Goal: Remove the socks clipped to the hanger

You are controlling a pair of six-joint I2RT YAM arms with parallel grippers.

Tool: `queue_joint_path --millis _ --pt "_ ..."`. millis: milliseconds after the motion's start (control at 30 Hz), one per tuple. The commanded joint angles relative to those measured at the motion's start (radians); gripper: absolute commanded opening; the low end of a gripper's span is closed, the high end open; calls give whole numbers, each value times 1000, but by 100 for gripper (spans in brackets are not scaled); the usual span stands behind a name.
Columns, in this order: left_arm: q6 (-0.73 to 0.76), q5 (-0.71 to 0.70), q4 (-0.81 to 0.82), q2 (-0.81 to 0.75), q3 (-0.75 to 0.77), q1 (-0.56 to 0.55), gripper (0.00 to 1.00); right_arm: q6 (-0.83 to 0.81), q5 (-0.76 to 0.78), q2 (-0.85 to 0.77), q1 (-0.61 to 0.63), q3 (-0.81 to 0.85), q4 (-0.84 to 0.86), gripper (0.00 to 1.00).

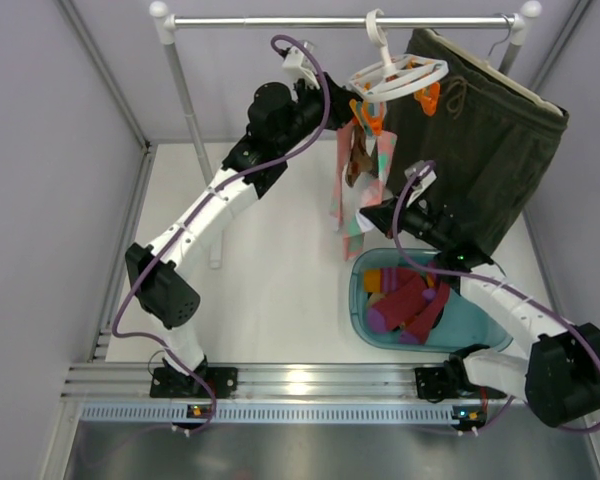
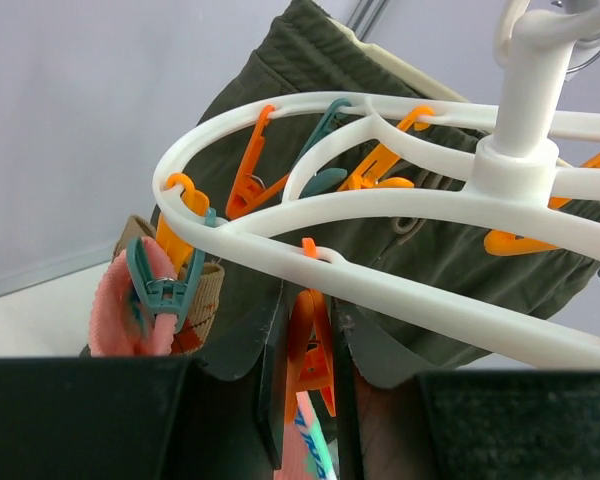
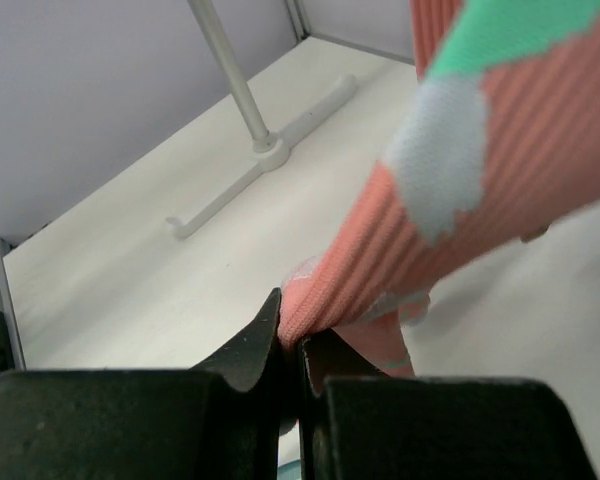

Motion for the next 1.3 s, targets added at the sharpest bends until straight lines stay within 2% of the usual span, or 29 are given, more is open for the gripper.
queue_joint_path --millis 0,33,100,200,233,267,300,333,367,400,433,533,567,600,700,733,833,933,1000,1067,1167,1267 --pt "22 -15 33 4 29 -6 7 -45 21 -70 13 11 -55 0" --pt "23 -13 32 4 29 -6 7 -46 35 -122 11 -2 -87 0" --pt "25 -12 32 1 18 -8 13 -47 52 -183 11 -35 -138 0" --pt "22 -7 32 -4 -5 -6 23 -23 124 -321 13 -24 -352 0" --pt "22 -5 32 -8 -11 -6 37 -13 156 -381 11 -12 -423 0" --pt "22 -5 33 -16 -17 -8 42 3 205 -404 11 22 -621 0" --pt "25 -4 32 -22 -25 -6 48 46 330 -421 11 42 -713 0" --pt "26 -4 32 -27 -37 -6 60 69 399 -433 11 63 -821 0" --pt "30 -8 32 -39 -43 -6 64 89 458 -449 11 95 -964 0" --pt "33 -12 32 -47 -52 -6 68 137 522 -460 10 99 -1012 0" --pt "34 -18 30 -63 -69 -6 78 169 530 -504 10 88 -1026 0" --pt "30 -50 30 -100 -113 -6 88 321 553 -634 8 -46 -997 0" --pt "28 -73 30 -113 -130 -6 95 383 578 -668 8 -62 -1005 0" --pt "27 -82 32 -128 -146 -8 98 420 684 -702 8 -77 -1034 0" --pt "39 -108 30 -180 -213 -6 98 543 826 -873 10 -136 -1066 0" --pt "43 -114 32 -204 -225 -6 98 574 866 -963 10 -147 -1106 0" --pt "66 -157 30 -257 -279 -6 98 654 975 -1097 11 -141 -1201 0" --pt "100 -231 29 -313 -340 -5 98 663 1073 -1141 10 -70 -1313 0" --pt "114 -266 10 -340 -377 -5 98 614 1121 -1142 11 -24 -1333 0" --pt "114 -291 3 -370 -397 -3 98 576 1107 -1100 11 25 -1344 0" --pt "106 -294 1 -396 -426 -3 98 560 980 -1032 10 8 -1323 0" --pt "108 -304 -14 -407 -433 -3 98 573 877 -1039 10 -44 -1313 7"
